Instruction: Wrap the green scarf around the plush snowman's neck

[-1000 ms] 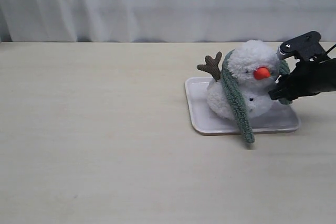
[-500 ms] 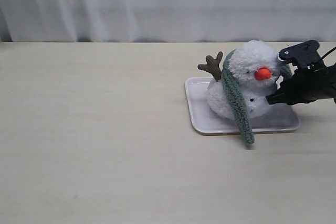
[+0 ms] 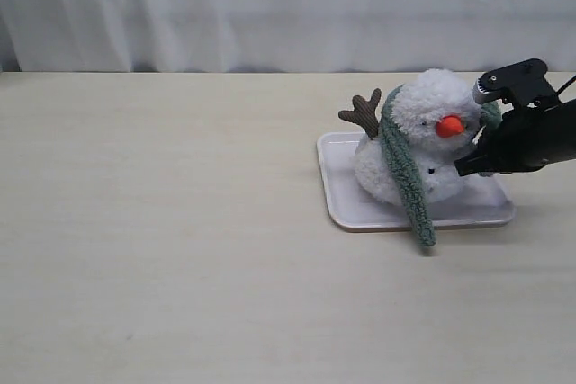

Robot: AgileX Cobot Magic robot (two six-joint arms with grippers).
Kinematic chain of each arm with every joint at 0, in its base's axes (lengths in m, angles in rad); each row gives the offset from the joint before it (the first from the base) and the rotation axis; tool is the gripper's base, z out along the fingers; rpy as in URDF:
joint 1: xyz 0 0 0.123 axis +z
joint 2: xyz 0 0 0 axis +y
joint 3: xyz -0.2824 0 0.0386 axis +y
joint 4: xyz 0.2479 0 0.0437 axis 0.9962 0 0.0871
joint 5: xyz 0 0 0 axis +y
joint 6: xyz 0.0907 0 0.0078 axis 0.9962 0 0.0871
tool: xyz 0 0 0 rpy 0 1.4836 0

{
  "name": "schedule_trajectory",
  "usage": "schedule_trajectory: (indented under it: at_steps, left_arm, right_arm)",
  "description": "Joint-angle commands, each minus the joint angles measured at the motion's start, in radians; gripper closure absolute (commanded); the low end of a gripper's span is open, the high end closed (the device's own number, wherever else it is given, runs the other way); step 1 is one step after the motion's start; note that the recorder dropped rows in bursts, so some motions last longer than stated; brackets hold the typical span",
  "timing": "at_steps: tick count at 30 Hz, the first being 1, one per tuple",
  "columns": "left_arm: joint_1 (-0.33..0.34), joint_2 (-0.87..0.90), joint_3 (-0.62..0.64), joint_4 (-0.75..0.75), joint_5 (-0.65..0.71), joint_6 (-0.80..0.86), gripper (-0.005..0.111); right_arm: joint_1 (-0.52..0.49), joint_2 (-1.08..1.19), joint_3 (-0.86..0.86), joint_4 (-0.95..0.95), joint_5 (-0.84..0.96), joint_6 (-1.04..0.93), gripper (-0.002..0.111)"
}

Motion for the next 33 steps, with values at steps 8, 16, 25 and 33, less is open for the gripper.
schedule_trajectory:
  at_steps: [8, 16, 25, 33]
  left_arm:
    - [-0.009, -0.002, 0.002, -0.005, -0.012, -0.004, 0.107]
    - [-0.009, -0.002, 0.002, -0.005, -0.012, -0.004, 0.107]
    - [-0.009, -0.002, 0.002, -0.005, -0.012, -0.004, 0.107]
    - [-0.009, -0.002, 0.002, -0.005, -0.012, -0.004, 0.107]
  right_arm:
    - [0.001, -0.113, 0.001, -0.019, 0.299, 0.101, 0.104]
    - [0.001, -0.122, -0.014, -0.186, 0.453, 0.374, 0.104]
    - [0.001, -0.113, -0.018, -0.189, 0.518, 0.458, 0.104]
    - [0.001, -0.016, -0.018, -0.178, 0.533, 0.479, 0.104]
